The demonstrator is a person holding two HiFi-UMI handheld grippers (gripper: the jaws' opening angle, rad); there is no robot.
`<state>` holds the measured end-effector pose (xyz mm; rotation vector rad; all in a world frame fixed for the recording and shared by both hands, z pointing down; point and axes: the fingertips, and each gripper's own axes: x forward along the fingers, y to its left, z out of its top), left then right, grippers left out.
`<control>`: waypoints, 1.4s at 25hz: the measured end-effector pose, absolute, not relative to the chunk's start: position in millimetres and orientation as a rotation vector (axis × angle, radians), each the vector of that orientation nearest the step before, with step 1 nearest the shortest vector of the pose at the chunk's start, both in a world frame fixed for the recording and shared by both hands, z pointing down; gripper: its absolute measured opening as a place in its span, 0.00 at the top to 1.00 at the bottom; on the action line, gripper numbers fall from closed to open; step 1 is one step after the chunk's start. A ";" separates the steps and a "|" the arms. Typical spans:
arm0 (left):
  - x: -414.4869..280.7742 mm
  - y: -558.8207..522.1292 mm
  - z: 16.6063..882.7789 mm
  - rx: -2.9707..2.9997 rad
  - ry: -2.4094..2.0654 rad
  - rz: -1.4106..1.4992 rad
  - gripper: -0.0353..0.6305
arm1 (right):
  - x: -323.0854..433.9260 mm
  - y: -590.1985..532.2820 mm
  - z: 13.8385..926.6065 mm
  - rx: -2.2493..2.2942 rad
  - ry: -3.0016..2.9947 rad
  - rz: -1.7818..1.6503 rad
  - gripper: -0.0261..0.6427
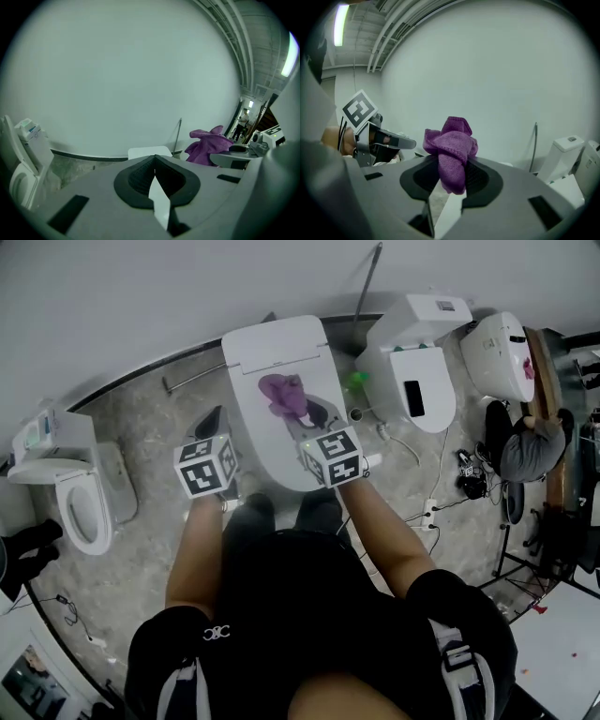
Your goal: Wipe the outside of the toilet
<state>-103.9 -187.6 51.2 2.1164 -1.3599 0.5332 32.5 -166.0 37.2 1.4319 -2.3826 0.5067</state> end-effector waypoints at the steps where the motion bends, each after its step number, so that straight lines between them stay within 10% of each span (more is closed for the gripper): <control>1: -101.3 -193.5 57.2 2.099 -1.375 0.532 0.94 | 35.4 -172.9 45.3 1.410 -2.388 0.513 0.77; 35: -217.9 -329.3 336.8 1.886 -1.447 0.533 0.94 | -88.1 -483.9 428.4 1.113 -2.171 0.901 0.80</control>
